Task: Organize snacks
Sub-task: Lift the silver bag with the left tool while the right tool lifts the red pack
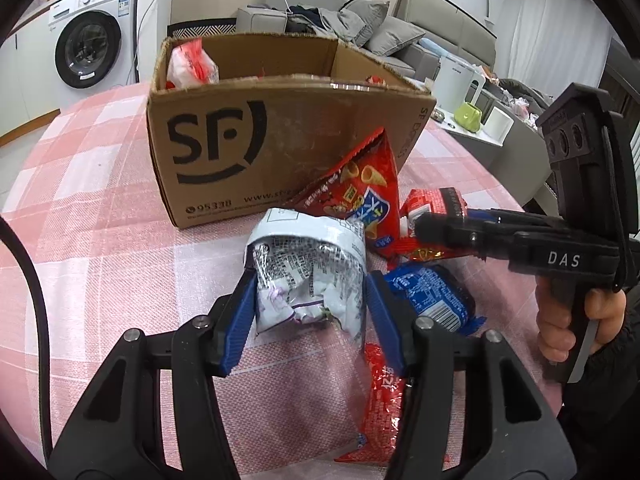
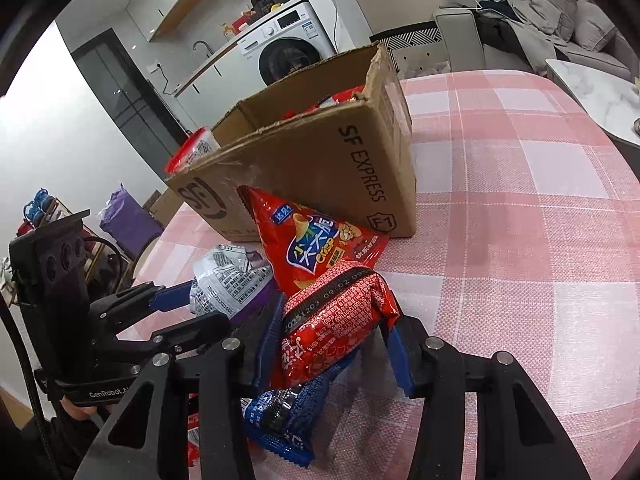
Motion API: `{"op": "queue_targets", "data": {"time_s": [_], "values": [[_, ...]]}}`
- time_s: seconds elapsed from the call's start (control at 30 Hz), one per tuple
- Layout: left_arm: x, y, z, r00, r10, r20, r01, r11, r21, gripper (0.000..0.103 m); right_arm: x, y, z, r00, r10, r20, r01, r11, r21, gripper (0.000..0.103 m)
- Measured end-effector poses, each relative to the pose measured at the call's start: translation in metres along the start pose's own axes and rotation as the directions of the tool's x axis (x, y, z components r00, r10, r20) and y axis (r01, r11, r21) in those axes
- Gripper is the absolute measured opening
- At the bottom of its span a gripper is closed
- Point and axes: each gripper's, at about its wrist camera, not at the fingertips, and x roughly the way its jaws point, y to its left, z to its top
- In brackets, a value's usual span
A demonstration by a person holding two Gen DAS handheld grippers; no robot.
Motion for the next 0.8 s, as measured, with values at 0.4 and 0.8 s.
{"op": "queue_targets", "data": {"time_s": [0.4, 0.8], "values": [[-0.018, 0.000, 0.003, 1.000, -0.002, 0.017, 0.001, 1.000, 0.024, 0.050, -0.014, 0.003, 0.004, 0.999, 0.015, 0.029, -0.014, 1.000, -0.008, 0.047], [-0.036, 0.008, 0.008, 0.999, -0.016, 0.030, 0.015, 0.999, 0.037, 0.050, -0.023, 0.004, 0.006, 0.999, 0.021, 0.048, -0.020, 1.000, -0.011, 0.047]]}}
